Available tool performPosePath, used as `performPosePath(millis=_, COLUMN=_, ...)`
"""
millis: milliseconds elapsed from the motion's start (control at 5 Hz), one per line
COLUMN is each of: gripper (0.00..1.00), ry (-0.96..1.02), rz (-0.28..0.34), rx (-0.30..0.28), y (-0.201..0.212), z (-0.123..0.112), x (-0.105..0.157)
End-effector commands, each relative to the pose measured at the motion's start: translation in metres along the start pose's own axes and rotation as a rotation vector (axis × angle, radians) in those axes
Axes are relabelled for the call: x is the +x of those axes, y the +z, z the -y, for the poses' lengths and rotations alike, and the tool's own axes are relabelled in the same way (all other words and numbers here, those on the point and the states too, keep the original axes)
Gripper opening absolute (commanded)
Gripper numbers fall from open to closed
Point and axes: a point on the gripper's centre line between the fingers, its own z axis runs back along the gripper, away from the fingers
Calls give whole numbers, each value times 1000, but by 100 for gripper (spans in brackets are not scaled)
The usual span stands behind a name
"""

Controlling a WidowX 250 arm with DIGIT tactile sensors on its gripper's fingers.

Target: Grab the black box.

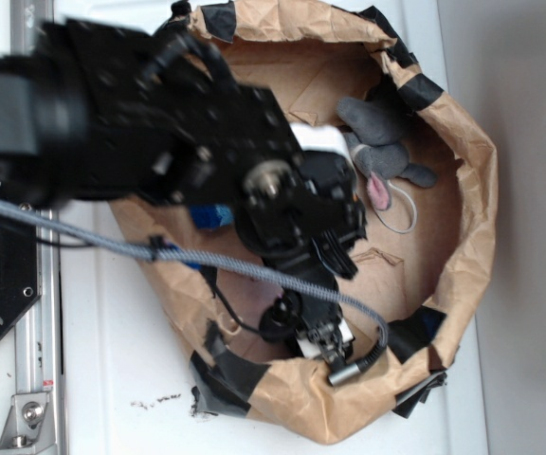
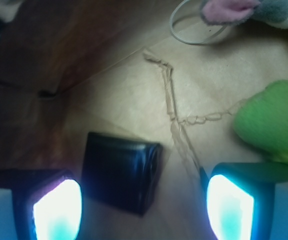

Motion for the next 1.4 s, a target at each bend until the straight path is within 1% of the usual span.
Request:
performPosePath(millis=0, gripper=100, ry=-33, rz=-29, rx=33, y=-31, z=32, x=-8)
performPosePath(millis=200, gripper=100, ry=-62, rz=-22, rx=64, y=-44, z=34, x=-14)
performPosePath(millis=400, gripper=100, ry=-68, rz=74, rx=173, y=-50, z=28, x=-8)
performPosePath(millis=600, gripper=0, ry=-4, rz=146, rx=265, y=-43, z=18, x=1)
performPosePath(millis=800, gripper=0, ry=120, rz=149, rx=261, y=-21, z=0, x=7)
performPosePath(millis=1000, gripper=0, ry=189, rz=126, rx=170, y=-4, z=-6, x=9)
performPosePath(millis=1200, gripper=0, ry=350, rz=148, rx=94, y=34, z=-19, x=6)
